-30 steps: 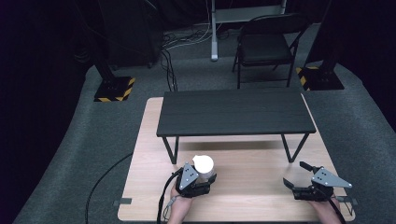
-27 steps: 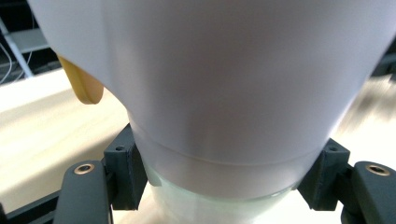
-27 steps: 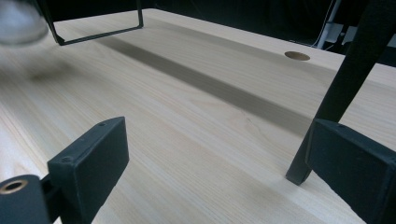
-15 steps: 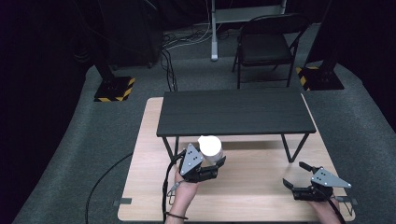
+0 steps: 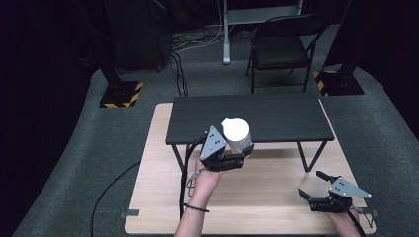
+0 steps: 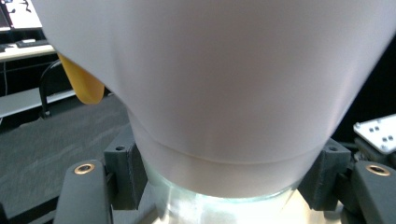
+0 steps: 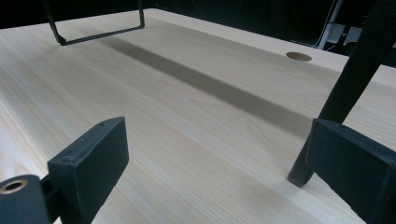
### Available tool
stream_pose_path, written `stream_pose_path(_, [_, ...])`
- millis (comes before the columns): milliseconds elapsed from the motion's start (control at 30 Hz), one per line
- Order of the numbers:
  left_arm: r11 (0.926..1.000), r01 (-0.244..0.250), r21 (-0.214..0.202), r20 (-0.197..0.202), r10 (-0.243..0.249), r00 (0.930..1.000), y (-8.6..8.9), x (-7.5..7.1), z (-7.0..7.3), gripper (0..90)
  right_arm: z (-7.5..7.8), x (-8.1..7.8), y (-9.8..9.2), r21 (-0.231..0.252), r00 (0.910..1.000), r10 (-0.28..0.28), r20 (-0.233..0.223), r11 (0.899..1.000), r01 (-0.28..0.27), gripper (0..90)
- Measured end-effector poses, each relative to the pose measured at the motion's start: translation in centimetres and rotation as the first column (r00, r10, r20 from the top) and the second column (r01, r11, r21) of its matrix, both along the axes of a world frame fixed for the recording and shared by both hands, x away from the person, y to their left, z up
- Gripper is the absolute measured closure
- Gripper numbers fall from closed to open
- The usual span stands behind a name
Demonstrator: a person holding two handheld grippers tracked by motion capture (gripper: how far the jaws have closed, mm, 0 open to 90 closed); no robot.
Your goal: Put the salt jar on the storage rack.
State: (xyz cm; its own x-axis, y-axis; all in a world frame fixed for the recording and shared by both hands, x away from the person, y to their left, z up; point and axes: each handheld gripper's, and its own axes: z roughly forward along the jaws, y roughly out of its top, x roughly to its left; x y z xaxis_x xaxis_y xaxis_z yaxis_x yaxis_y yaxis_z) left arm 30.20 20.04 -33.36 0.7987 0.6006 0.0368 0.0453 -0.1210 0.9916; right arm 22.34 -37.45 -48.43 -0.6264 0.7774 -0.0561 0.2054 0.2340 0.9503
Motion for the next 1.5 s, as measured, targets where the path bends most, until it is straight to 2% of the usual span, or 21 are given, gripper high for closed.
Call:
stream_pose_path(100, [0.9999,-0.011,-0.002,-0.014,0.011,0.9998,-0.8,0.9,0.6,30.8,0.0,0.0,0.0,0.000,1.0000,0.000,-0.001,1.000,0.000,5.0])
stream_pose_path(267, [0.9981,-0.053,0.033,-0.027,0.054,0.9982,-2.3,2.1,1.8,30.7,0.0,0.0,0.0,0.002,1.0000,0.002,-0.002,1.000,-0.002,5.0])
stream_pose_path(367, [0.9968,-0.075,0.026,-0.049,0.076,0.9959,-3.0,3.0,2.2,30.8,0.0,0.0,-0.1,0.003,1.0000,0.000,-0.002,1.000,0.000,5.0])
stream_pose_path(433, [0.9948,-0.093,0.041,-0.069,0.095,0.9930,-3.6,3.5,2.7,30.7,0.0,-0.1,-0.1,0.005,1.0000,0.001,-0.001,1.000,-0.001,5.0])
stream_pose_path(467, [0.9948,-0.093,0.041,-0.069,0.095,0.9930,-3.6,3.5,2.7,30.7,0.0,-0.1,-0.1,0.005,1.0000,0.001,-0.001,1.000,-0.001,5.0])
stream_pose_path(600, [0.9901,-0.109,0.088,-0.091,0.117,0.9889,-4.5,4.3,3.2,30.7,0.0,0.0,-0.2,0.009,1.0000,0.003,-0.003,1.000,-0.003,5.0])
stream_pose_path(667, [0.9914,-0.110,0.071,-0.097,0.116,0.9884,-4.5,4.5,2.9,30.6,0.0,0.0,-0.2,0.009,1.0000,0.003,-0.002,1.000,-0.003,5.0])
stream_pose_path(733, [0.9903,-0.116,0.077,-0.088,0.122,0.9886,-4.7,4.5,2.8,30.3,0.0,0.0,-0.2,0.009,1.0000,0.000,-0.003,1.000,0.000,5.0])
stream_pose_path(800, [0.9860,-0.127,0.108,-0.077,0.136,0.9877,-5.0,4.3,2.9,25.7,0.0,-0.1,-0.2,0.011,1.0000,-0.003,-0.001,1.000,0.003,5.0])
stream_pose_path(867, [0.9838,-0.129,0.124,-0.083,0.140,0.9867,-5.0,4.1,2.8,21.2,0.0,-0.1,-0.2,0.010,1.0000,-0.002,0.000,1.000,0.002,5.0])
stream_pose_path(1000, [0.9844,-0.128,0.120,-0.091,0.140,0.9860,-4.2,3.5,1.9,18.9,0.0,-0.1,-0.1,0.010,1.0000,-0.002,-0.004,1.000,0.002,5.0])
stream_pose_path(1200, [0.9834,-0.132,0.125,-0.073,0.141,0.9873,-2.0,1.3,0.4,18.0,0.0,-0.1,-0.1,0.009,1.0000,-0.003,-0.003,1.000,0.003,5.0])
stream_pose_path(1267, [0.9845,-0.117,0.131,-0.059,0.125,0.9903,-1.1,0.5,0.0,17.7,0.0,-0.1,-0.1,0.007,1.0000,-0.003,-0.002,1.000,0.003,5.1])
stream_pose_path(1367, [0.9817,-0.108,0.157,-0.035,0.115,0.9928,0.0,-1.2,-0.6,17.3,0.0,-0.1,-0.1,0.009,1.0000,-0.007,-0.004,1.000,0.007,5.0])
stream_pose_path(1467, [0.9830,-0.098,0.155,-0.029,0.104,0.9942,1.6,-2.7,-1.6,16.7,0.0,-0.1,-0.1,0.006,0.9999,-0.009,-0.004,1.000,0.009,5.0])
stream_pose_path(1500, [0.9830,-0.098,0.155,-0.029,0.104,0.9942,1.6,-2.7,-1.6,16.5,0.0,-0.1,-0.1,0.006,1.0000,-0.009,-0.003,1.000,0.009,5.1])
